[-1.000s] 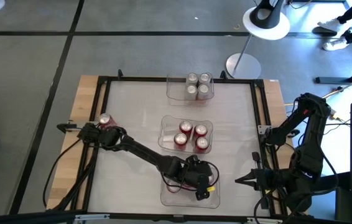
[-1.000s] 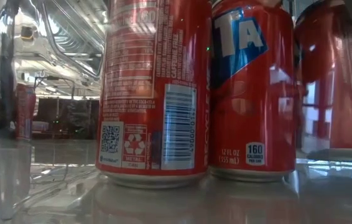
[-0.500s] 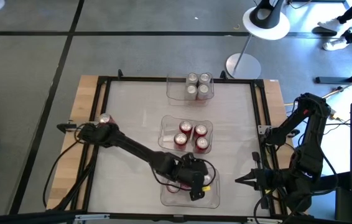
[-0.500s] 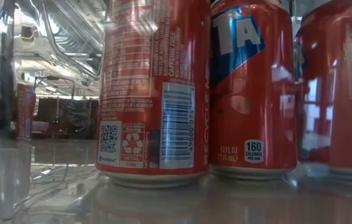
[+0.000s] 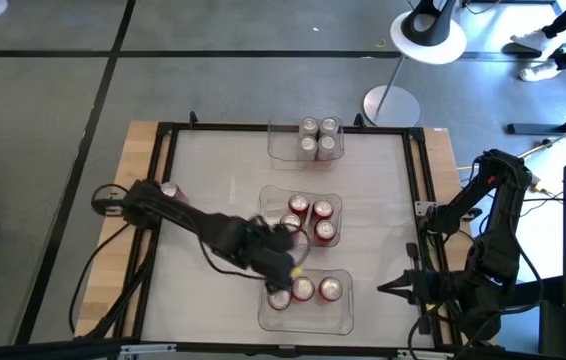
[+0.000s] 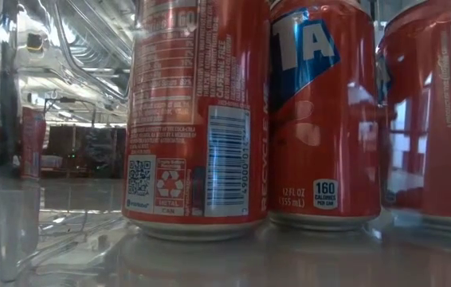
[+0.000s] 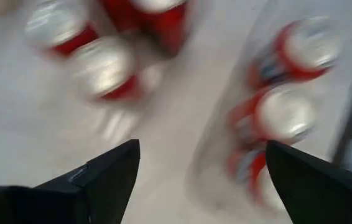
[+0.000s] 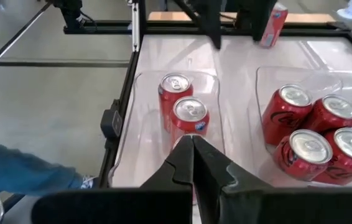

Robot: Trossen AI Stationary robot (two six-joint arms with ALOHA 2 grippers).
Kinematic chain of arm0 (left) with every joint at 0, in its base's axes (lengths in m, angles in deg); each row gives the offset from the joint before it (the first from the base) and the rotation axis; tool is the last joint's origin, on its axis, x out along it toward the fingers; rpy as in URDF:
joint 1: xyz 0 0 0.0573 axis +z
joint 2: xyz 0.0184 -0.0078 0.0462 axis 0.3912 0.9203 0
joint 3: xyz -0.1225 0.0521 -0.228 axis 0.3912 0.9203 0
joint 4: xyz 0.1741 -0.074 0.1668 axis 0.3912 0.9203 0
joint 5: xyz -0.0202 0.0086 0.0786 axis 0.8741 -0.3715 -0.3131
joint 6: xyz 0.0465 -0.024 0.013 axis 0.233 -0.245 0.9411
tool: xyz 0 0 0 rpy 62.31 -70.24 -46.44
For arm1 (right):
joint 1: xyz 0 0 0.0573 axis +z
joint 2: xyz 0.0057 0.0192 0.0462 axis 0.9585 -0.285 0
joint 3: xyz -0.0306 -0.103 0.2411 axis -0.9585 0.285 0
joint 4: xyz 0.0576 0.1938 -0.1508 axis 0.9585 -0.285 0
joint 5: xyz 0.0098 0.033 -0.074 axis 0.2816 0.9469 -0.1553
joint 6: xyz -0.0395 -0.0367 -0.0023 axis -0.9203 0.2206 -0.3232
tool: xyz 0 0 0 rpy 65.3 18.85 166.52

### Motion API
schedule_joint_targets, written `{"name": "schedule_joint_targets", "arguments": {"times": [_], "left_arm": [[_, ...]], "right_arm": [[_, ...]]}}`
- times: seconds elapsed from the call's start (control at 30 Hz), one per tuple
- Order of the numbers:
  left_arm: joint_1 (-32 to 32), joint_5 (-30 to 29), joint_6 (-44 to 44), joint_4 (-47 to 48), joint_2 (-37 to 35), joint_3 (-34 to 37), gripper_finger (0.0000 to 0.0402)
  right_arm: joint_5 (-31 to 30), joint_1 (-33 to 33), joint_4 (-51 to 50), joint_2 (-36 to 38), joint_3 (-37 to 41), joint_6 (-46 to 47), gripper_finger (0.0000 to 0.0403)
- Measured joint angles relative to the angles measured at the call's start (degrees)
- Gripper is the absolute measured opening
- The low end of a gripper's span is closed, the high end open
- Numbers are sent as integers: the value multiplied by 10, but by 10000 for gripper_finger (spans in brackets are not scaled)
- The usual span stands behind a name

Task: Sort soda cans
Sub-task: Put the red soda can into the bottom transparent bin

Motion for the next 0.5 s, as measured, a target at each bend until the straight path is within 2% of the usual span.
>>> {"name": "schedule_joint_targets", "arguments": {"times": [0.2,0.4,0.5], "left_arm": [[2,-29,-67,179,-36,0,333],[22,-38,-38,181,-59,30,333],[45,-32,-22,184,-83,85,333]], "right_arm": [[-23,0,-8,0,0,0,1],[-28,-21,-12,-3,1,2,1],[-9,-42,-4,-3,17,4,1]]}}
